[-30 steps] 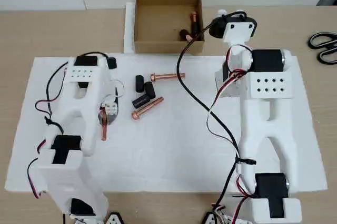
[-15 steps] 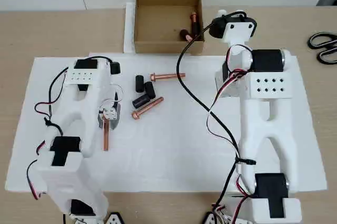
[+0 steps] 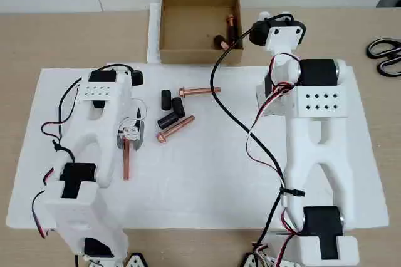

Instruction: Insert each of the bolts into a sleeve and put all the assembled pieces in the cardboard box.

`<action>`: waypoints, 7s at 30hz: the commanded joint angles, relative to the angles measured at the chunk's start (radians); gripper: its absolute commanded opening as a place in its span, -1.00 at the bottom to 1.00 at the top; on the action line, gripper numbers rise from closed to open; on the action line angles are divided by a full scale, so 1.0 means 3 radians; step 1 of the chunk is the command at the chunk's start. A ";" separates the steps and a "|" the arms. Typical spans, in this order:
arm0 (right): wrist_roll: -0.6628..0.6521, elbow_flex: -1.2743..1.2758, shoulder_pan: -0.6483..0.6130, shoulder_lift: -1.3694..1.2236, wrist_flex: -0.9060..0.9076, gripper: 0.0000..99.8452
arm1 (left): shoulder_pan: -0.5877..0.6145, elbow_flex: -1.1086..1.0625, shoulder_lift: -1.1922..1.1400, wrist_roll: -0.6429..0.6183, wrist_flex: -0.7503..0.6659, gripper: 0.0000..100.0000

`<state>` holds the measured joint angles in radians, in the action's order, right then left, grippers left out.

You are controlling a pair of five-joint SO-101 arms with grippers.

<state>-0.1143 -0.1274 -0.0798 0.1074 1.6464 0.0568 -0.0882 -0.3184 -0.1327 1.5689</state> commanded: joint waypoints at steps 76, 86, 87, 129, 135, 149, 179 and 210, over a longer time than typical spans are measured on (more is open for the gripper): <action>0.0721 0.0159 -0.0867 -0.0222 -0.1010 -0.42 | -0.0041 0.0028 0.0210 -0.0225 -0.0210 -0.99; 0.1376 0.0230 -0.1215 -0.1097 -0.1961 -0.43 | 0.0220 0.0028 0.0210 -0.0179 -0.0210 -0.99; 0.1427 0.0230 -0.1281 -0.1148 -0.2018 -0.43 | 0.0256 0.0028 0.0210 -0.0179 -0.0210 -0.99; 0.1887 0.0097 -0.1823 -0.1839 -0.2626 -0.55 | 0.0281 0.0028 0.0210 -0.0189 -0.0215 -0.99; 0.1887 0.0107 -0.1798 -0.1844 -0.2677 -0.59 | 0.0281 0.0028 0.0210 -0.0189 -0.0215 -0.99; 0.1892 0.0102 -0.1644 -0.1926 -0.2585 -0.75 | 0.0281 0.0028 0.0210 -0.0189 -0.0215 -0.99; 0.1882 0.0113 -0.1557 -0.1619 -0.2411 -0.99 | 0.0281 0.0028 0.0210 -0.0189 -0.0215 -0.99; 0.1064 0.0522 -0.0662 -0.0857 -0.1169 -0.99 | 0.0087 0.0028 0.0210 -0.0194 -0.0215 -0.99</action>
<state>0.2432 0.0261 -0.3053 -0.1718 1.2889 0.1074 -0.1250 -0.2938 -0.1895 1.4983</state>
